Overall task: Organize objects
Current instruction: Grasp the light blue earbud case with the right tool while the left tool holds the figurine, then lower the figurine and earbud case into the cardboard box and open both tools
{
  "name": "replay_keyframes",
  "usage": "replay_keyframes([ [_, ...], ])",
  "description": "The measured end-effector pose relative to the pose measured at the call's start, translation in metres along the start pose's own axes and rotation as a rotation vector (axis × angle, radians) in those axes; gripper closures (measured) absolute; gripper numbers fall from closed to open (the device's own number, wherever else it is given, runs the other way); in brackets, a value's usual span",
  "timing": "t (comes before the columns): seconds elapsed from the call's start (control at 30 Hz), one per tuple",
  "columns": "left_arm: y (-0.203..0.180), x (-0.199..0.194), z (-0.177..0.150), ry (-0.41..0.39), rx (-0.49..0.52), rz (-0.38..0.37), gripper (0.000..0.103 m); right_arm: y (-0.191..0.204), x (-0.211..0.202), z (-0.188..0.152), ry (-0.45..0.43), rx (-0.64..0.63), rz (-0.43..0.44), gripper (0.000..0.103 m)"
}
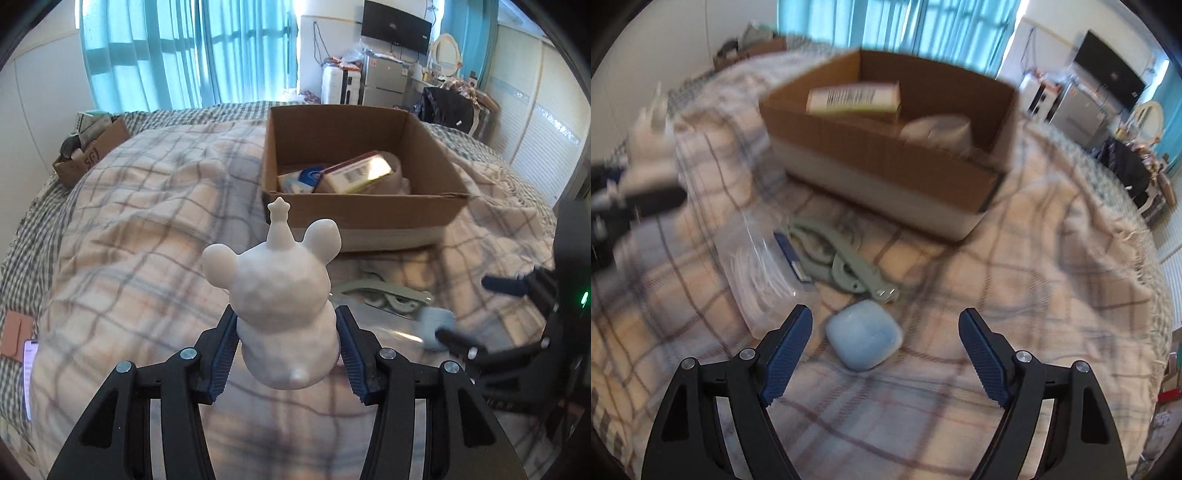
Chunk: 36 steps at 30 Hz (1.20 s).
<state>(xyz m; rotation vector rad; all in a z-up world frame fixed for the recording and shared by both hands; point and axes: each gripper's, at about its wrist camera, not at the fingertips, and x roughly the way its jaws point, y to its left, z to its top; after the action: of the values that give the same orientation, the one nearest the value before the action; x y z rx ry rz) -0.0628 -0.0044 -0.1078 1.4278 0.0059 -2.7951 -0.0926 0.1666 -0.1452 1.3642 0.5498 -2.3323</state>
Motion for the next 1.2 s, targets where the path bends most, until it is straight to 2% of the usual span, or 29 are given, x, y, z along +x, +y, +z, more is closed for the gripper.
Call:
replay_keyframes([
  [0.23,0.005,0.030,-0.007,0.043,0.040,-0.035,0.050,0.009,0.047,-0.002,0.151,-0.031,-0.007,0.024],
  [0.3,0.008,0.037,-0.010,0.057,0.037,-0.054,0.050,0.011,0.058,-0.002,0.183,-0.036,-0.019,0.030],
  [0.37,0.012,0.041,-0.015,0.070,0.030,-0.071,0.050,0.014,0.059,-0.003,0.183,-0.042,-0.027,0.045],
  [0.47,0.018,0.040,-0.021,0.083,0.013,-0.096,0.050,0.017,0.047,-0.004,0.156,-0.051,-0.066,0.046],
  [0.57,0.018,0.030,-0.024,0.065,0.016,-0.111,0.050,0.013,0.024,-0.006,0.113,-0.009,-0.082,0.046],
  [0.77,0.017,-0.002,-0.015,0.017,0.007,-0.156,0.050,0.006,-0.042,-0.002,-0.014,0.028,-0.113,0.046],
  [0.97,0.015,-0.045,0.033,-0.076,0.031,-0.205,0.050,-0.003,-0.110,0.034,-0.165,0.054,-0.151,0.046],
  [1.1,0.010,-0.053,0.072,-0.105,0.042,-0.231,0.050,-0.015,-0.145,0.069,-0.262,0.070,-0.164,0.046],
  [1.2,0.004,-0.052,0.104,-0.134,0.070,-0.212,0.050,-0.025,-0.157,0.096,-0.310,0.083,-0.153,0.046],
])
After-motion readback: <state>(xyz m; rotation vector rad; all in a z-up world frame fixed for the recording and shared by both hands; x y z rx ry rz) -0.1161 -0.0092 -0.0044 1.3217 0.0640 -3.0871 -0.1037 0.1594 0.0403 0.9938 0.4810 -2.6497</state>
